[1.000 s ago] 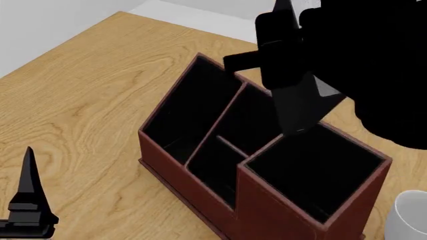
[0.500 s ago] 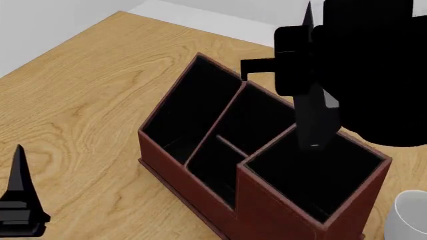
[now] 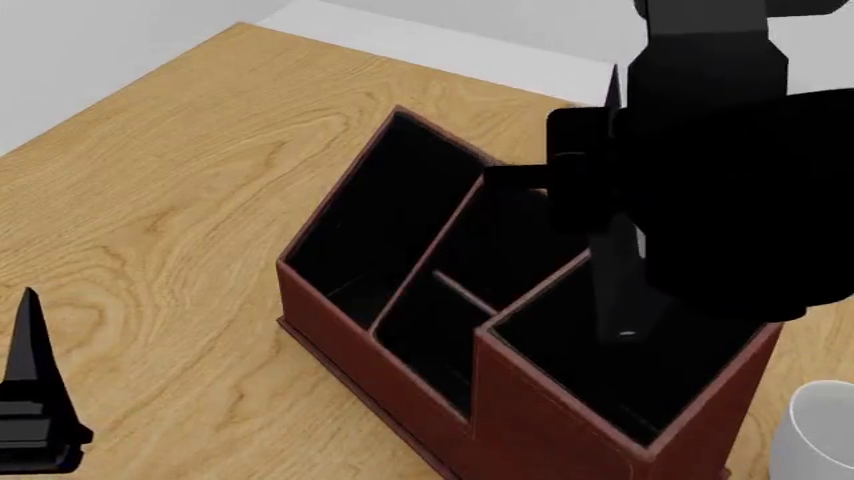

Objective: Pick up the book and place it in the right compartment of the caddy.

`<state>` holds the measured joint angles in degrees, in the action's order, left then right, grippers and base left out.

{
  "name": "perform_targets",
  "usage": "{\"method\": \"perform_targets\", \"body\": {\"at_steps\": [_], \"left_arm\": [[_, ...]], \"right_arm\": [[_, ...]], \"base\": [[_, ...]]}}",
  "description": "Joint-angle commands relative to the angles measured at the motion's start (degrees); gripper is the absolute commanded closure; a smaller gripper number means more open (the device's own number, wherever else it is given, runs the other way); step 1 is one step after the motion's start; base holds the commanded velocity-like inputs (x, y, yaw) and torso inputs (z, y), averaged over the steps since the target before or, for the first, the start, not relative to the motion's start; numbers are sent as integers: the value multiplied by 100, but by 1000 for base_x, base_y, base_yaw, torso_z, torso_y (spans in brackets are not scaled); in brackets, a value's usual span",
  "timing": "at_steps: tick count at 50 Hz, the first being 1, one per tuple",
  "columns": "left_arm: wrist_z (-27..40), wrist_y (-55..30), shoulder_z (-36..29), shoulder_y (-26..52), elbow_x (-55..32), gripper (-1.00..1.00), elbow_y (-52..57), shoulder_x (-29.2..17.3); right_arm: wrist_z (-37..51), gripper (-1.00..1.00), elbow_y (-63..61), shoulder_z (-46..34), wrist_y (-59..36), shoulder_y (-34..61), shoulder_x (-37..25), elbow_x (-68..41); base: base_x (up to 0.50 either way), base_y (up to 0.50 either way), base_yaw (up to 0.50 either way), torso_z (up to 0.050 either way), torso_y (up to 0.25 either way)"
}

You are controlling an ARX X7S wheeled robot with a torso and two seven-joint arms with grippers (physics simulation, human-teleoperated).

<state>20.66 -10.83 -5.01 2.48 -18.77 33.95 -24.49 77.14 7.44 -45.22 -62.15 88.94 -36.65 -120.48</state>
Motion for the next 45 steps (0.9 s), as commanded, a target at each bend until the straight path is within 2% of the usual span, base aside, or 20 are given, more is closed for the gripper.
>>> {"method": "perform_targets", "body": {"at_steps": [1,24,45], "left_arm": [[28,-16,36,-17,-52,-100,52,-26],[41,45,51,-18,-97,-100,-12,-34],[87,25,64,-37,-136,-100,57,-69]], "right_arm": [[-72,100,-50,61,79,-130,-36,252],[336,100,142,-383,-206,-4,-40,-101],[179,100,88,-445,-39,-222,-69,-20]], "base": [[0,0,0,0,0],[0,0,0,0,1],[0,0,0,0,1]]}}
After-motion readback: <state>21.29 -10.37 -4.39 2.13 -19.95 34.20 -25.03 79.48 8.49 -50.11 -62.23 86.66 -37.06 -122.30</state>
